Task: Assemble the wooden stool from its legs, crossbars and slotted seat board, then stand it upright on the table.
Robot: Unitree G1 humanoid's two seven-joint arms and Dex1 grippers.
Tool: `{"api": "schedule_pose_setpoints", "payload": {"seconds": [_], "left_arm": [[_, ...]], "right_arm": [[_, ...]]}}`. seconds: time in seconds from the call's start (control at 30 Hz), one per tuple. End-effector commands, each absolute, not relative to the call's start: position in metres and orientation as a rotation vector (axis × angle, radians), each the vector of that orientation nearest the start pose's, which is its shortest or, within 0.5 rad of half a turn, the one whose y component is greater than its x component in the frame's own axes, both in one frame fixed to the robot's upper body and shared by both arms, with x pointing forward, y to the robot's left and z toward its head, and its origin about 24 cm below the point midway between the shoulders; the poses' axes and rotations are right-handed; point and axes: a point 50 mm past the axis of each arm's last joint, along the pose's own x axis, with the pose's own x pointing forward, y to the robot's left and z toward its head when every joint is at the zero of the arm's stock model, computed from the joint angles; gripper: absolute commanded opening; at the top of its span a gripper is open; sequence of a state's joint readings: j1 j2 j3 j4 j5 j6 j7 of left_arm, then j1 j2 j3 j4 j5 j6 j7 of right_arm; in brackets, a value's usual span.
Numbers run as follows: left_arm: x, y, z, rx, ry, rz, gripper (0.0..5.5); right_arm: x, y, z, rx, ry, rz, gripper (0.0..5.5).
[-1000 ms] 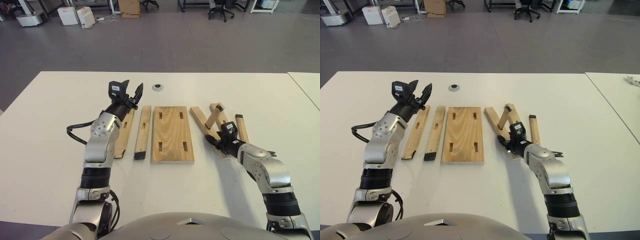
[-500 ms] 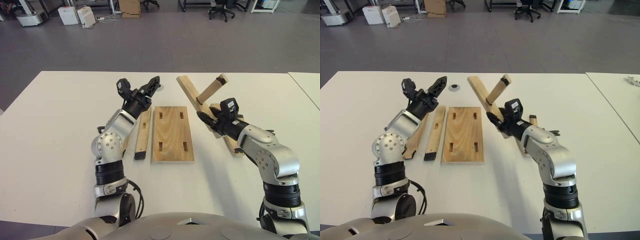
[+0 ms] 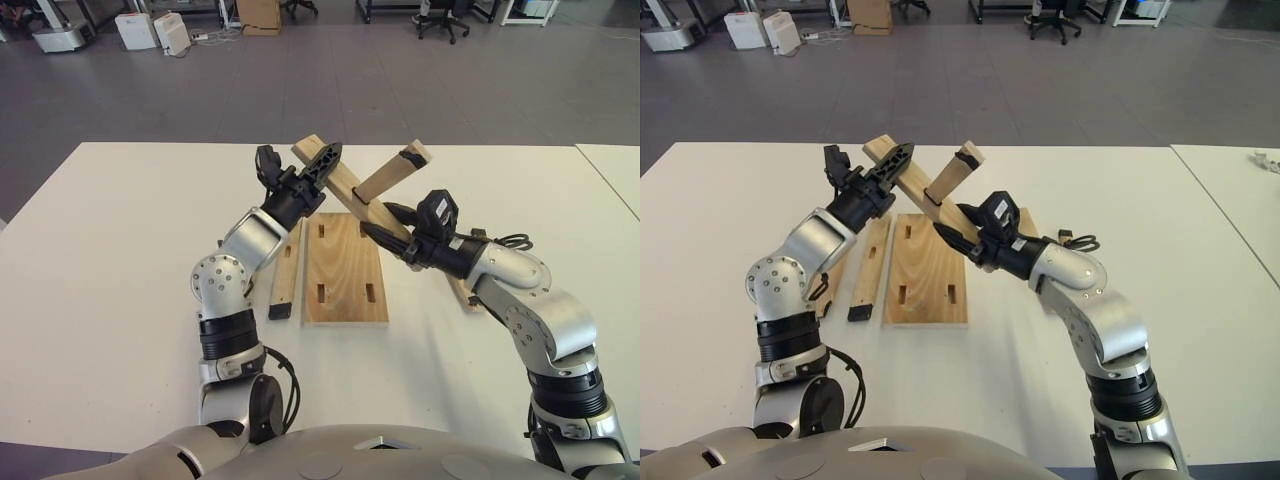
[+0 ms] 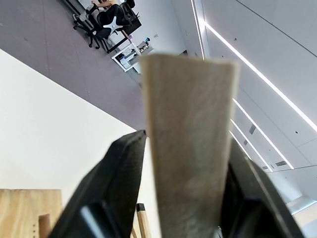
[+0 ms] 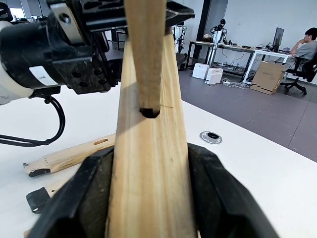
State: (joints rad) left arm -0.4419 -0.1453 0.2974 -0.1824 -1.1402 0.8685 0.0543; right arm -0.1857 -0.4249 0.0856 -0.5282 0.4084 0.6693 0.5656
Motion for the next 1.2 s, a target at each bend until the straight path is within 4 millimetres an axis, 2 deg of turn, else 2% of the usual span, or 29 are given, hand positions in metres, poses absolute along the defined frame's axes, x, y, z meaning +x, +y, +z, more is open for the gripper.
{"api": "schedule_pose_setpoints", "payload": {"seconds": [0.03, 0.1, 0.17, 0.23, 0.37, 0.5, 0.57, 0.67, 0.8, 0.93, 1.07, 1.2], "left_arm": [[0.283, 0.093, 0.158, -1.068, 0.186, -0.676, 1.29], [0.278, 0.099, 0.154, -1.040, 0.185, -0.647, 1.02], [0.276, 0.110, 0.153, -1.025, 0.132, -0.559, 1.02], [0.267, 0.133, 0.152, -1.056, 0.027, -0.409, 1.02], [0.239, 0.159, 0.140, -0.856, -0.015, -0.180, 1.02], [0.211, 0.165, 0.132, -0.806, -0.014, -0.034, 1.01], [0.205, 0.168, 0.131, -0.730, -0.010, -0.008, 1.01], [0.199, 0.167, 0.127, -0.717, 0.015, 0.015, 1.01], [0.186, 0.172, 0.131, -0.724, 0.032, 0.026, 1.01], [0.186, 0.182, 0.139, -0.757, 0.033, 0.035, 1.01], [0.183, 0.181, 0.121, -0.687, 0.132, 0.065, 1.01], [0.183, 0.175, 0.118, -0.642, 0.159, 0.063, 1.01]], "right_arm": [[0.239, -0.128, 0.141, -0.148, 0.051, 0.894, 2.08], [0.236, -0.127, 0.140, -0.139, 0.058, 0.920, 2.08], [0.233, -0.126, 0.138, -0.129, 0.073, 0.935, 2.64], [0.227, -0.133, 0.128, -0.161, 0.127, 0.929, 3.01], [0.214, -0.155, 0.104, -0.218, 0.266, 0.895, 3.02], [0.219, -0.177, 0.076, -0.331, 0.392, 0.783, 3.02], [0.217, -0.180, 0.059, -0.396, 0.467, 0.782, 3.02], [0.210, -0.180, 0.042, -0.422, 0.538, 0.814, 3.02], [0.211, -0.174, 0.040, -0.411, 0.524, 0.839, 3.02], [0.208, -0.173, 0.037, -0.394, 0.523, 0.836, 3.02], [0.209, -0.165, 0.042, -0.379, 0.480, 0.870, 3.02], [0.203, -0.149, 0.049, -0.328, 0.435, 0.974, 3.02]]}}
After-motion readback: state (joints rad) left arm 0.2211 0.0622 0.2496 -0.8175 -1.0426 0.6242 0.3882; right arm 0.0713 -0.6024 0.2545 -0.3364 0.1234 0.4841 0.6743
